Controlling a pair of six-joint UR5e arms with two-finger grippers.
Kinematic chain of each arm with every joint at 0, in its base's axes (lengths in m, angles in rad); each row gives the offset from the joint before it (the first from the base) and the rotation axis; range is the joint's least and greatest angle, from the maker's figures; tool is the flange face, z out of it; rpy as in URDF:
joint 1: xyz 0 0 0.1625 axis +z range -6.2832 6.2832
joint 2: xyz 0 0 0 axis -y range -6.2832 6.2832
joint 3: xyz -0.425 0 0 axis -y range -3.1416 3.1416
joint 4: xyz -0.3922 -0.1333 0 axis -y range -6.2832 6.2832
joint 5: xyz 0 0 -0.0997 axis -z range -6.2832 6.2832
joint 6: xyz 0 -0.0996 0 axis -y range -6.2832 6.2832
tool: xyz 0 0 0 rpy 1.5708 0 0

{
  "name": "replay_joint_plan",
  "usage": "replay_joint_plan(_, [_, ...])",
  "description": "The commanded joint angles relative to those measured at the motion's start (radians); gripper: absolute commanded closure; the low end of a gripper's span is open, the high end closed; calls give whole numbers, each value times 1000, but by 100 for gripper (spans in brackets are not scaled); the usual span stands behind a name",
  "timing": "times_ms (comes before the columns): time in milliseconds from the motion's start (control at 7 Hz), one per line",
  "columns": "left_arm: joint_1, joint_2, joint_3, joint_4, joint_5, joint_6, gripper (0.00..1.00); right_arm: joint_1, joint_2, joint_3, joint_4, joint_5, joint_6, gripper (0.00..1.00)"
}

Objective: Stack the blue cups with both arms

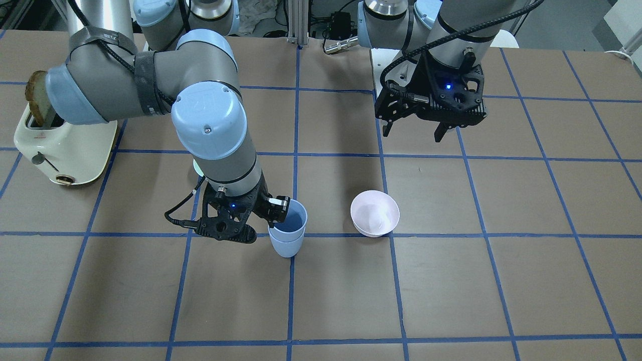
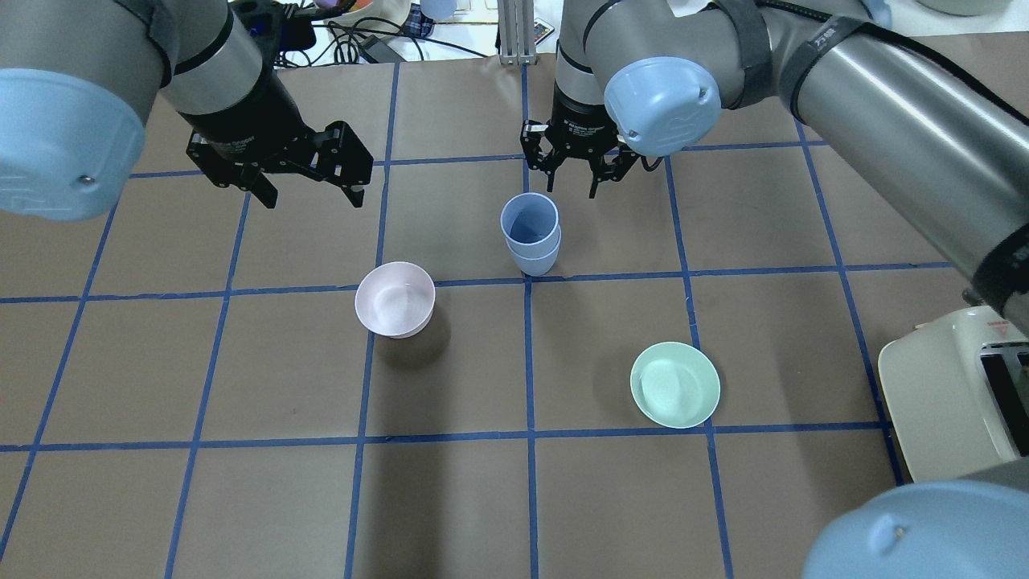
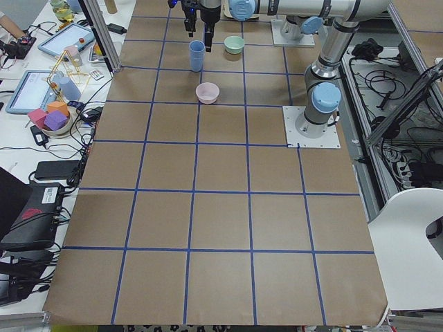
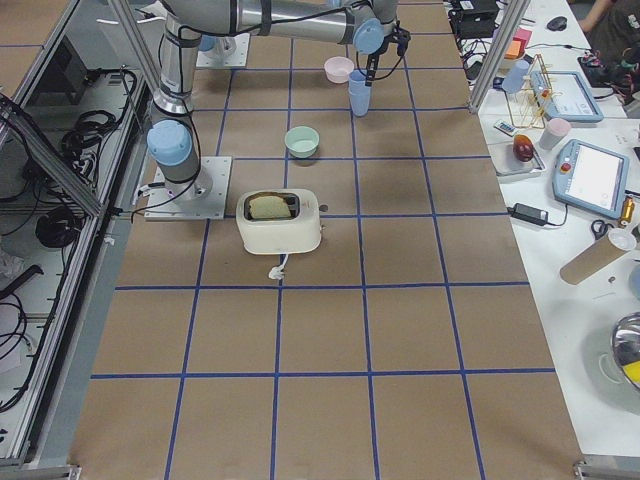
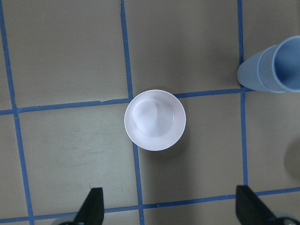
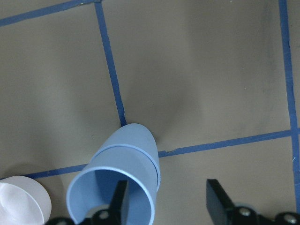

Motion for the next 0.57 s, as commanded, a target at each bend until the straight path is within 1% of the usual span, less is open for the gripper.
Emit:
replay_joint_plan(0, [-1, 0, 0, 0, 0, 0, 0, -27, -29, -16, 8, -28, -15, 0])
replay_joint_plan(143, [-1, 0, 0, 0, 0, 0, 0, -59, -53, -15, 14, -28, -25, 0])
replay_joint_plan(286, [-1, 0, 0, 0, 0, 0, 0, -84, -106, 0, 49, -31, -74, 0])
replay_joint_plan(429, [-1, 0, 0, 0, 0, 0, 0, -108, -153, 14, 98, -39, -184, 0])
